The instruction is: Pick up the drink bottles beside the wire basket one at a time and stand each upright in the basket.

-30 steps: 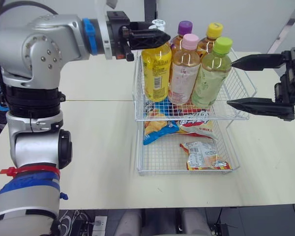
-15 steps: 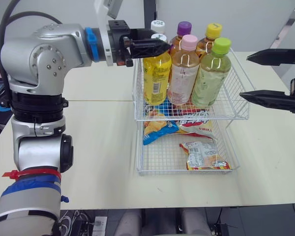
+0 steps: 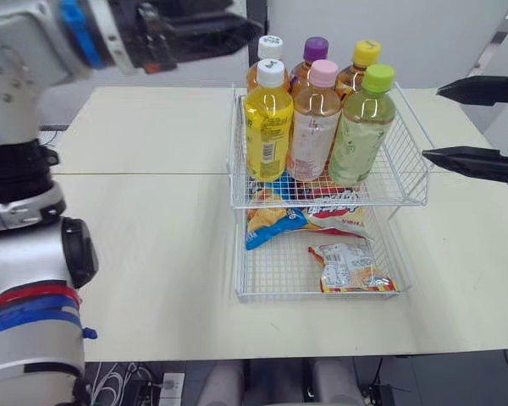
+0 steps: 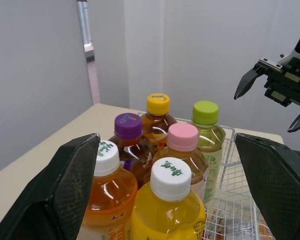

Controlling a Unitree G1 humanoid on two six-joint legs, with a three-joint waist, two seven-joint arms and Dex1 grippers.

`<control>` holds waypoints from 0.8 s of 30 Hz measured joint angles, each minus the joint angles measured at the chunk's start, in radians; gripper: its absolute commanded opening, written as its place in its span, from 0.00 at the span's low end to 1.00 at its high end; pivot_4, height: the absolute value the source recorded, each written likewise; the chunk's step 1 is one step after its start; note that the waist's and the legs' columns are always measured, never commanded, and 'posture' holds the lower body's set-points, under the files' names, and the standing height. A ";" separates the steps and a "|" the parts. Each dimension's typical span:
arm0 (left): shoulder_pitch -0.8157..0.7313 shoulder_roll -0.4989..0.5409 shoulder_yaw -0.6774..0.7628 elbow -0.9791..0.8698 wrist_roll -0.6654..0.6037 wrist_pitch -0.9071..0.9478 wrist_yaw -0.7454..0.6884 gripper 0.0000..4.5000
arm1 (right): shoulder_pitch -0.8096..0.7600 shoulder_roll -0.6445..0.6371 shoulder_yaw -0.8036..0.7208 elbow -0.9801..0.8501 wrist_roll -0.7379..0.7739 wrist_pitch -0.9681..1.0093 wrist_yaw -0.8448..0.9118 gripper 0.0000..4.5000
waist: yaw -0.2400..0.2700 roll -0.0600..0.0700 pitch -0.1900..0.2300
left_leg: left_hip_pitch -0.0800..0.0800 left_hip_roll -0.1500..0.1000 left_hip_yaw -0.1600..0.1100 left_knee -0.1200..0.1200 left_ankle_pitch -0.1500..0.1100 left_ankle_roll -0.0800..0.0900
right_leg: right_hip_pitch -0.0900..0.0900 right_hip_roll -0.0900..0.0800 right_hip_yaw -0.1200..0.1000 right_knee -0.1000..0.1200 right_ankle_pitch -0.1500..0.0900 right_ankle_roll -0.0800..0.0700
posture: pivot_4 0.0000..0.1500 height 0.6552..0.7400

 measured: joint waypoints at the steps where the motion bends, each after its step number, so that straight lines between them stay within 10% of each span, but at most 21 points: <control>1: 0.024 0.041 0.006 -0.012 0.017 -0.013 0.002 1.00 | 0.007 0.000 -0.001 0.013 -0.021 -0.023 0.000 1.00 | -0.001 0.000 0.000 | 0.001 0.000 0.002 0.000 0.000 0.000 | 0.000 0.000 0.001 0.000 0.000 0.000 | 1.00 1.00; 9: 0.408 0.203 0.133 -0.090 0.176 -0.178 0.120 1.00 | 0.070 0.043 -0.039 0.147 -0.179 -0.223 -0.017 1.00 | 0.003 0.001 -0.001 | 0.002 0.000 0.003 0.001 -0.001 0.001 | 0.001 0.000 0.003 0.000 0.000 0.000 | 1.00 1.00; 24: 1.010 0.034 0.298 -0.183 0.346 -0.478 0.361 1.00 | 0.281 0.170 -0.010 0.641 -0.501 -0.656 -0.086 1.00 | 0.007 0.001 -0.001 | 0.003 0.000 0.005 0.000 -0.001 0.001 | 0.002 -0.001 0.003 0.000 0.001 0.000 | 1.00 1.00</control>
